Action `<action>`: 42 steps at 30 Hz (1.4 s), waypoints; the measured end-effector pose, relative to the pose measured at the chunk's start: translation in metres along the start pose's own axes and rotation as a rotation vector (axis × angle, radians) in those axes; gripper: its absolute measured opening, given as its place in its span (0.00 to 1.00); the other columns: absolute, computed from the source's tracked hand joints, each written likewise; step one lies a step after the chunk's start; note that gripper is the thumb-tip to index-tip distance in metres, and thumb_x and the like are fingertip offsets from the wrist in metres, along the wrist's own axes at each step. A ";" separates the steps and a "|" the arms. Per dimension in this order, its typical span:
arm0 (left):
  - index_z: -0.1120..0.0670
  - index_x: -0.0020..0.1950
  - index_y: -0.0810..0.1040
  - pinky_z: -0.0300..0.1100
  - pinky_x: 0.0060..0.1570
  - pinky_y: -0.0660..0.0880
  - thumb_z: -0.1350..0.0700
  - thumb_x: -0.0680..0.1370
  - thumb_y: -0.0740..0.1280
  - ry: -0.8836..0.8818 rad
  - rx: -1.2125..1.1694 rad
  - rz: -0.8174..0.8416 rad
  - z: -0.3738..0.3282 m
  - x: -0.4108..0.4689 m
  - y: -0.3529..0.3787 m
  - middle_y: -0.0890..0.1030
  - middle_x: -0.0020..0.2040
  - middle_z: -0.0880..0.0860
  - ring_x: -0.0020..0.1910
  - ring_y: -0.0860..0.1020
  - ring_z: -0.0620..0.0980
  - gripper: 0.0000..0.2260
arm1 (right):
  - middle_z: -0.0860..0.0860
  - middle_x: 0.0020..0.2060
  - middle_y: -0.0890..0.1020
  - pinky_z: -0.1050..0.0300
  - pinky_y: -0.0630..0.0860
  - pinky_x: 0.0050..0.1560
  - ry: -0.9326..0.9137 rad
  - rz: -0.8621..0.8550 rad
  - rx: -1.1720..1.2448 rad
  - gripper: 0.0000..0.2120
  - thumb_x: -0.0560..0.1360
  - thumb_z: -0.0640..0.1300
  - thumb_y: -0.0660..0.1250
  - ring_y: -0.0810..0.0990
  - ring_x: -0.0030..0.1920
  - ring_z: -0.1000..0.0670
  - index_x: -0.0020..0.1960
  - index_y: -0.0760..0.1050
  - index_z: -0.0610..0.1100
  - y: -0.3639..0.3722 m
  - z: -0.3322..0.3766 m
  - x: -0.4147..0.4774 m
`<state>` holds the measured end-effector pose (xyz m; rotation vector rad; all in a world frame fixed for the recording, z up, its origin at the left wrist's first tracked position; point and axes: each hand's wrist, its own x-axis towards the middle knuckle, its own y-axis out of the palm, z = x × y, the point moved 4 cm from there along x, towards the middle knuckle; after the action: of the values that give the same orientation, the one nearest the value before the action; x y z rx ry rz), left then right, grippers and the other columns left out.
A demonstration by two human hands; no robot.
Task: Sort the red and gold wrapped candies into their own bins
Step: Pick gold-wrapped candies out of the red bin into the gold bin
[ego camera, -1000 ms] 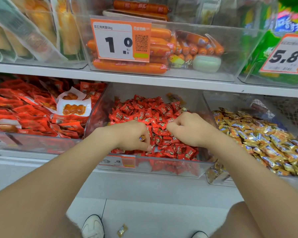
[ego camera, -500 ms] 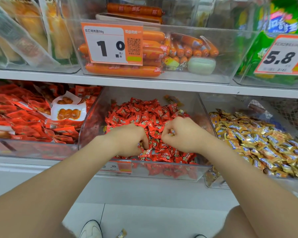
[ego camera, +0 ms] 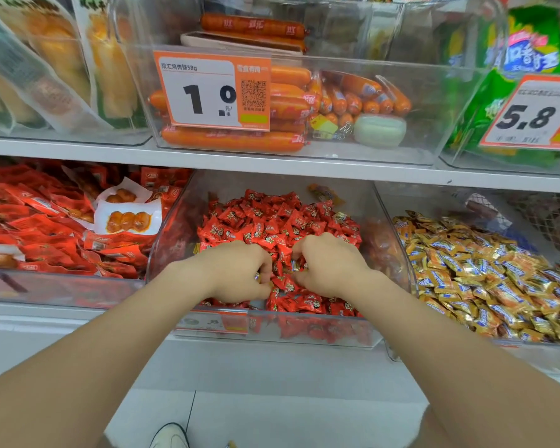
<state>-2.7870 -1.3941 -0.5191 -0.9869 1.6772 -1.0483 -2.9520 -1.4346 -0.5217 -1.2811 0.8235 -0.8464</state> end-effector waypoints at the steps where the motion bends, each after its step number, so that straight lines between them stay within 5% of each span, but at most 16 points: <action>1: 0.45 0.47 0.81 0.44 0.45 0.78 0.46 0.76 0.69 0.002 -0.044 0.001 0.000 -0.003 -0.003 0.83 0.41 0.44 0.39 0.80 0.44 0.04 | 0.49 0.51 0.82 0.49 0.78 0.48 0.010 -0.003 0.018 0.15 0.76 0.54 0.74 0.82 0.55 0.42 0.60 0.81 0.51 0.000 0.000 0.001; 8: 0.49 0.36 0.76 0.43 0.37 0.68 0.46 0.81 0.63 -0.062 -0.112 -0.113 0.009 -0.015 -0.021 0.78 0.32 0.47 0.33 0.73 0.44 0.14 | 0.47 0.42 0.81 0.48 0.82 0.43 0.059 0.064 0.131 0.13 0.72 0.53 0.75 0.82 0.45 0.45 0.51 0.82 0.45 -0.005 -0.001 -0.001; 11: 0.50 0.41 0.74 0.46 0.40 0.72 0.39 0.83 0.61 -0.076 -0.147 -0.158 0.010 -0.018 -0.024 0.79 0.34 0.49 0.35 0.74 0.48 0.18 | 0.42 0.31 0.83 0.48 0.80 0.32 0.083 0.158 0.327 0.18 0.72 0.50 0.73 0.76 0.28 0.48 0.45 0.83 0.34 -0.012 -0.007 -0.006; 13: 0.52 0.44 0.72 0.47 0.37 0.70 0.37 0.83 0.62 -0.074 -0.147 -0.190 0.008 -0.020 -0.025 0.77 0.34 0.49 0.34 0.73 0.48 0.19 | 0.44 0.25 0.79 0.53 0.77 0.30 0.099 0.211 0.428 0.20 0.73 0.50 0.72 0.74 0.25 0.47 0.39 0.79 0.31 -0.017 -0.012 -0.015; 17: 0.50 0.48 0.71 0.53 0.37 0.76 0.48 0.80 0.68 -0.040 -0.222 -0.168 0.005 -0.016 -0.020 0.80 0.36 0.52 0.36 0.79 0.54 0.09 | 0.47 0.21 0.71 0.52 0.73 0.34 0.072 0.194 0.396 0.22 0.75 0.52 0.69 0.69 0.24 0.46 0.29 0.71 0.41 -0.027 -0.016 -0.029; 19: 0.49 0.54 0.75 0.52 0.43 0.79 0.49 0.78 0.69 -0.034 -0.201 -0.129 0.001 -0.014 -0.018 0.81 0.38 0.51 0.42 0.81 0.53 0.08 | 0.49 0.20 0.70 0.54 0.72 0.33 0.124 0.118 0.405 0.20 0.73 0.53 0.69 0.69 0.25 0.46 0.29 0.71 0.42 -0.034 -0.018 -0.031; 21: 0.50 0.49 0.81 0.51 0.48 0.80 0.49 0.76 0.71 -0.027 -0.180 -0.153 -0.004 -0.011 -0.021 0.82 0.40 0.50 0.46 0.81 0.53 0.07 | 0.49 0.22 0.79 0.60 0.77 0.32 0.185 0.057 0.426 0.20 0.73 0.53 0.69 0.74 0.24 0.50 0.31 0.77 0.37 -0.040 -0.021 -0.033; 24: 0.52 0.42 0.80 0.46 0.37 0.76 0.49 0.78 0.70 -0.030 -0.217 -0.223 -0.009 -0.004 -0.023 0.81 0.35 0.50 0.36 0.78 0.48 0.08 | 0.43 0.30 0.85 0.55 0.82 0.33 0.223 -0.021 0.437 0.20 0.70 0.52 0.71 0.76 0.26 0.51 0.37 0.81 0.33 -0.045 -0.023 -0.033; 27: 0.52 0.39 0.75 0.44 0.33 0.65 0.40 0.80 0.70 -0.039 -0.213 -0.300 -0.014 0.003 -0.020 0.75 0.32 0.48 0.35 0.73 0.46 0.18 | 0.41 0.33 0.85 0.59 0.75 0.24 0.258 -0.135 0.429 0.13 0.70 0.49 0.72 0.70 0.21 0.55 0.38 0.83 0.38 -0.049 -0.029 -0.030; 32: 0.51 0.36 0.79 0.44 0.39 0.73 0.41 0.76 0.76 -0.101 -0.205 -0.372 -0.021 0.022 -0.013 0.81 0.35 0.51 0.39 0.81 0.54 0.17 | 0.42 0.24 0.77 0.48 0.75 0.26 0.250 -0.346 0.339 0.17 0.71 0.48 0.70 0.64 0.22 0.48 0.31 0.77 0.36 -0.054 -0.036 -0.029; 34: 0.50 0.38 0.82 0.47 0.43 0.79 0.44 0.75 0.77 -0.143 -0.168 -0.372 -0.026 0.027 -0.011 0.83 0.39 0.52 0.42 0.82 0.56 0.13 | 0.47 0.21 0.66 0.52 0.68 0.27 0.238 -0.360 0.277 0.24 0.76 0.49 0.71 0.66 0.24 0.46 0.28 0.67 0.39 -0.051 -0.036 -0.029; 36: 0.50 0.43 0.85 0.51 0.46 0.82 0.48 0.75 0.78 -0.173 -0.107 -0.359 -0.029 0.031 -0.008 0.84 0.46 0.53 0.46 0.83 0.58 0.07 | 0.48 0.24 0.66 0.54 0.66 0.29 0.240 -0.351 0.244 0.23 0.78 0.46 0.69 0.69 0.25 0.46 0.30 0.64 0.42 -0.047 -0.037 -0.027; 39: 0.52 0.55 0.84 0.50 0.45 0.81 0.52 0.72 0.80 -0.228 0.001 -0.320 -0.031 0.032 -0.005 0.84 0.52 0.55 0.49 0.83 0.59 0.14 | 0.45 0.32 0.76 0.50 0.76 0.30 0.279 -0.295 0.249 0.10 0.78 0.42 0.65 0.77 0.29 0.42 0.40 0.76 0.38 -0.041 -0.038 -0.024; 42: 0.51 0.58 0.83 0.49 0.44 0.79 0.48 0.71 0.81 -0.240 0.052 -0.280 -0.029 0.035 -0.002 0.82 0.52 0.54 0.50 0.82 0.59 0.19 | 0.45 0.36 0.80 0.47 0.84 0.35 0.297 -0.215 0.289 0.08 0.78 0.42 0.65 0.81 0.32 0.43 0.48 0.82 0.40 -0.037 -0.036 -0.023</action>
<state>-2.8241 -1.4203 -0.5200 -1.2853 1.3367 -1.0986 -2.9975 -1.4337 -0.4872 -1.0114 0.7680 -1.3015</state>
